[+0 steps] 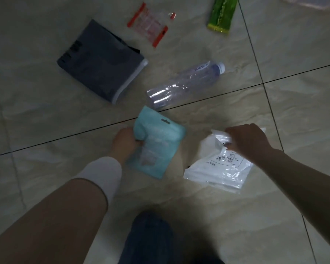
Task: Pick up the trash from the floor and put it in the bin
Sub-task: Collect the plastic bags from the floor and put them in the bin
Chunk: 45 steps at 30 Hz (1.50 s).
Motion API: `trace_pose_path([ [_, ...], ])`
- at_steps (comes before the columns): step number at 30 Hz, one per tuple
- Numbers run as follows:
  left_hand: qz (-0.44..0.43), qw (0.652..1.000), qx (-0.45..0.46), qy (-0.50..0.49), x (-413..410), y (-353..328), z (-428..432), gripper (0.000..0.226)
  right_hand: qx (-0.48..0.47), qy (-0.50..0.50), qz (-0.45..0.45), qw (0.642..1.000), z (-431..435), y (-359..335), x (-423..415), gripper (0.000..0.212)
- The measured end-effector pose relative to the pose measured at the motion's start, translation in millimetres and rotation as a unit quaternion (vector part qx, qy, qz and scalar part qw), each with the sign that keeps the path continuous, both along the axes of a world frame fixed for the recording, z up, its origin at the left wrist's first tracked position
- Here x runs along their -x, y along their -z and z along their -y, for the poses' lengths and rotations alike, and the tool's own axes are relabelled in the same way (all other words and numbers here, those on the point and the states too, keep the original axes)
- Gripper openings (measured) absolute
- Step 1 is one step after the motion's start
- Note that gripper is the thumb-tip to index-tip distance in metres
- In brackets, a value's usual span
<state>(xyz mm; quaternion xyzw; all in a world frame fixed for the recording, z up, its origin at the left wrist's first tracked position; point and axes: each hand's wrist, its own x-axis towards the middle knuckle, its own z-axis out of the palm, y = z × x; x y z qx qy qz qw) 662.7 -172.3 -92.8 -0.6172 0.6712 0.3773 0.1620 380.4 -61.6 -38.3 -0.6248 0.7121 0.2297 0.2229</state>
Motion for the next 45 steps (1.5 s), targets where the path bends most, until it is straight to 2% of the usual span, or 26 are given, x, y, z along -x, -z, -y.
trace_pose_path([
  [3, -0.035, 0.995, -0.029, -0.093, -16.8, -30.2, -9.2, 0.035, -0.008, -0.003, 0.011, 1.0, 4.8, -22.6, -3.4, 0.031],
  [7, -0.023, 0.978, -0.08, -0.192, -51.2, -82.0, -23.4, 0.039, -0.035, -0.051, -0.01, 0.998, 16.4, -65.0, -11.7, 0.032],
  [12, -0.034, 0.949, -0.09, -0.299, -71.1, -148.6, -16.1, 0.04, -0.03, -0.077, -0.032, 0.996, 47.4, -125.3, -12.5, 0.031],
  [15, -0.073, 0.923, -0.101, -0.364, -68.8, -171.8, -3.4, 0.039, -0.028, -0.088, -0.029, 0.995, 74.3, -144.4, -14.1, 0.031],
  [19, -0.112, 0.893, -0.105, -0.423, -57.3, -187.8, 21.4, 0.028, -0.039, -0.065, -0.017, 0.997, 112.2, -152.4, -19.6, 0.024],
  [21, -0.141, 0.874, -0.101, -0.454, -50.5, -199.7, 34.3, 0.031, -0.043, -0.035, -0.018, 0.998, 128.8, -161.2, -23.8, 0.026],
  [26, -0.154, 0.864, -0.081, -0.472, -48.4, -256.3, 62.0, 0.029, -0.03, 0.068, 0.032, 0.997, 158.3, -208.0, -36.7, 0.032],
  [32, -0.192, 0.827, -0.055, -0.526, -77.4, -348.9, 83.0, 0.021, -0.036, 0.183, 0.101, 0.977, 193.7, -288.1, -64.8, 0.034],
  [35, -0.203, 0.814, -0.035, -0.544, -103.4, -381.7, 85.5, 0.032, -0.047, 0.198, 0.117, 0.972, 211.0, -318.2, -89.5, 0.04],
  [40, -0.225, 0.784, 0.003, -0.579, -178.4, -420.6, 83.2, 0.036, -0.039, 0.169, 0.151, 0.973, 241.7, -349.3, -164.4, 0.043],
  [45, -0.199, 0.789, 0.057, -0.578, -276.8, -441.7, 83.1, 0.038, -0.049, 0.072, 0.166, 0.982, 262.9, -369.5, -269.1, 0.04],
])
